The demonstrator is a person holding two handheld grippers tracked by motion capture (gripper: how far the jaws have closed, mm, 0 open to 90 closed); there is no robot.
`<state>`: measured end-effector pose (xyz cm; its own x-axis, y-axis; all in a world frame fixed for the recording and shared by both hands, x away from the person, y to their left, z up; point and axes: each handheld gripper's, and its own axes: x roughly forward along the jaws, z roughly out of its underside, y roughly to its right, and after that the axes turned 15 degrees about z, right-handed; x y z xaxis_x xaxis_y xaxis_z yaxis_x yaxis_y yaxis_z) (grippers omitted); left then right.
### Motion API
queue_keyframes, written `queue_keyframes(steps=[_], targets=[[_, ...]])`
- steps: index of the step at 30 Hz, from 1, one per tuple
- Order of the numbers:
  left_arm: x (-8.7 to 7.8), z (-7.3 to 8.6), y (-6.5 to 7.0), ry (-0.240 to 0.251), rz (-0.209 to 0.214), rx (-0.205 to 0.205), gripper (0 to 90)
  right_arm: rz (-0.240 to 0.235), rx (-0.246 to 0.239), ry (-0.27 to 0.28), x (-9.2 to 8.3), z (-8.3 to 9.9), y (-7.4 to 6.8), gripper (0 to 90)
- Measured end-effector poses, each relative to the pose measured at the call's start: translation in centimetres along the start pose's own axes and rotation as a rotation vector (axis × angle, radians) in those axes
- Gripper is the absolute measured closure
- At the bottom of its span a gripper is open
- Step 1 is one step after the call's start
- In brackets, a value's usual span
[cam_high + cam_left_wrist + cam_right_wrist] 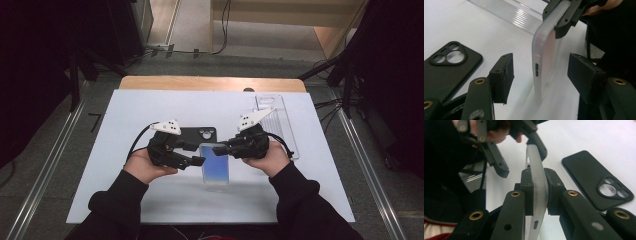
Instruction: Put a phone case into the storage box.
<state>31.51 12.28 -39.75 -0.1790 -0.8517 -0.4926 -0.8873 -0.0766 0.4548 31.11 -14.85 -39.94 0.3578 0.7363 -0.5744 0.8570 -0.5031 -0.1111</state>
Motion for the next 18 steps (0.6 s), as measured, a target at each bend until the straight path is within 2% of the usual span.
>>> queue_keyframes(steps=[6,8,11,12,14,18], targets=[[0.16,-0.37,-0.02,-0.031,0.039,0.036,44.4,-0.056,-0.058,-0.009,0.05,-0.14,-0.04,76.7],[0.18,-0.44,0.04,-0.041,0.047,0.055,48.1,-0.071,-0.059,-0.012,0.04,-0.21,-0.09,76.7],[0.12,-0.42,0.14,-0.049,0.07,0.063,58.5,-0.102,-0.056,-0.007,0.08,-0.19,0.06,76.7],[0.09,-0.44,0.12,-0.055,0.092,0.052,63.7,-0.112,-0.062,-0.007,0.11,-0.16,0.11,76.7],[0.01,-0.43,0.07,-0.055,0.116,0.041,69.1,-0.137,-0.061,-0.007,0.17,-0.1,0.18,76.7],[-0.09,-0.38,0.0,-0.052,0.142,0.057,77.5,-0.166,-0.063,-0.013,0.35,-0.09,0.13,76.7]])
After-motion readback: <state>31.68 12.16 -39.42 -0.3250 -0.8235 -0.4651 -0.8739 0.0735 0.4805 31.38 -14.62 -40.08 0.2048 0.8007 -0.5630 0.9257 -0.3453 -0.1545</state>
